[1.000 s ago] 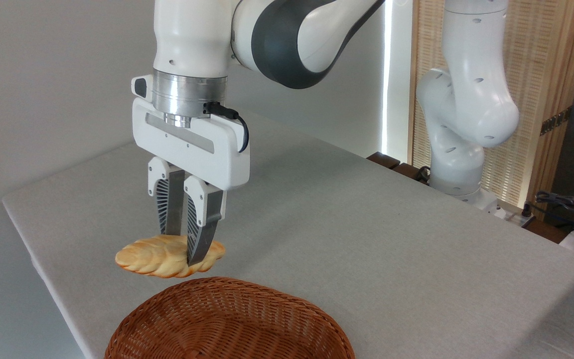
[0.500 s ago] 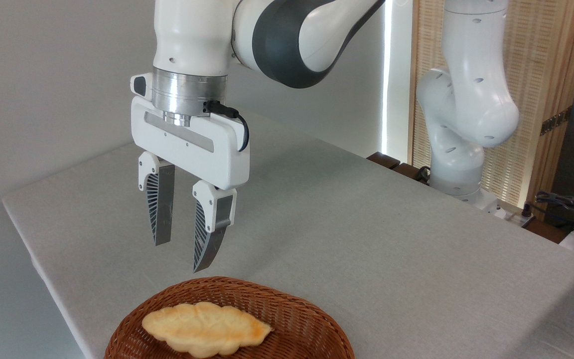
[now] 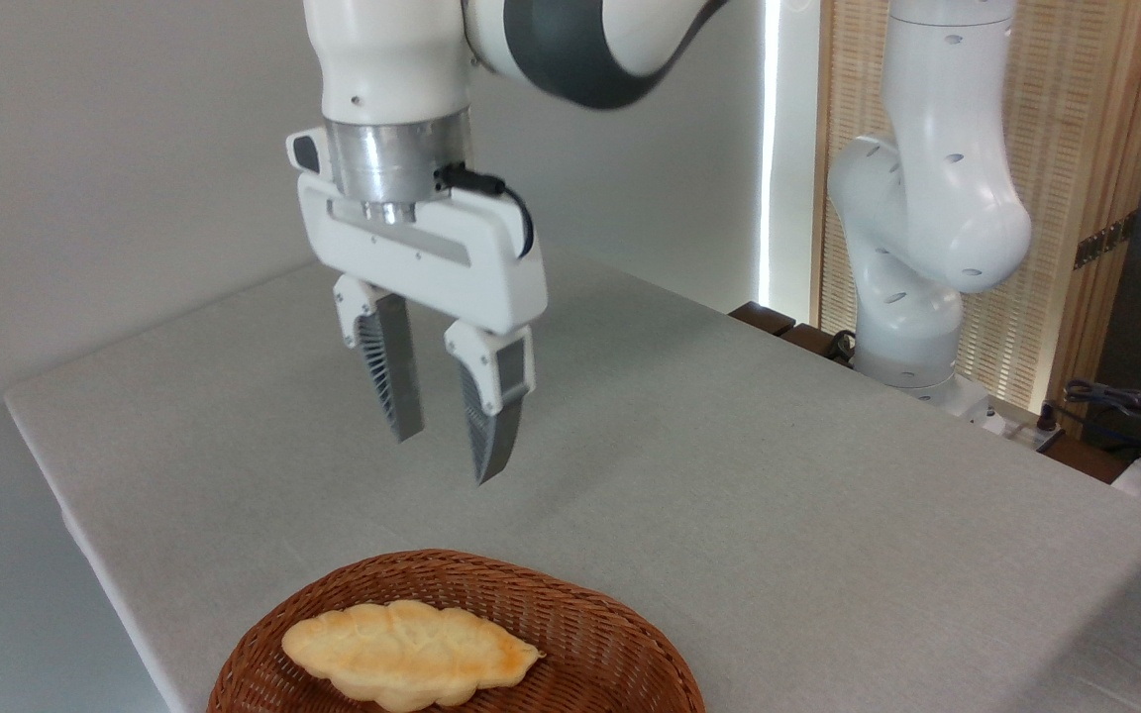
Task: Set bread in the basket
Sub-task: 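Open the gripper to release the roll and raise it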
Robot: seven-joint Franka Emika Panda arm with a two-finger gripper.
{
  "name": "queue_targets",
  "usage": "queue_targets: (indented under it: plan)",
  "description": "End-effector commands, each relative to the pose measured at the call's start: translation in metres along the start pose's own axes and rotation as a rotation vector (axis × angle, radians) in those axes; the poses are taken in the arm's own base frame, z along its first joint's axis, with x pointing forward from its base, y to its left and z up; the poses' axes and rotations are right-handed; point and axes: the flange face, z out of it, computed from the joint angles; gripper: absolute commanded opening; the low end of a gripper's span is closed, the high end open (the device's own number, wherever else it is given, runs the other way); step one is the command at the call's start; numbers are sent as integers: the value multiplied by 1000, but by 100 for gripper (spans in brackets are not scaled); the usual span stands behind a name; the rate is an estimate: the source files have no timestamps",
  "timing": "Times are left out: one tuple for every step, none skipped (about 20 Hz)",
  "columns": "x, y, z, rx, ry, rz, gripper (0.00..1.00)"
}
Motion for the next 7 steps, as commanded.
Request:
queue_targets:
  plan:
    - [-14, -3, -8, -93, -33, 18, 100]
    - [-20, -6, -10, -107, -35, 47, 100]
    - [-22, -6, -9, -118, -39, 65, 100]
    - [-22, -6, -9, -119, -38, 66, 100]
    - [-21, -5, -9, -119, -38, 64, 100]
    - [-21, -5, -9, -119, -38, 64, 100]
    - [-21, -5, -10, -120, -32, 63, 100]
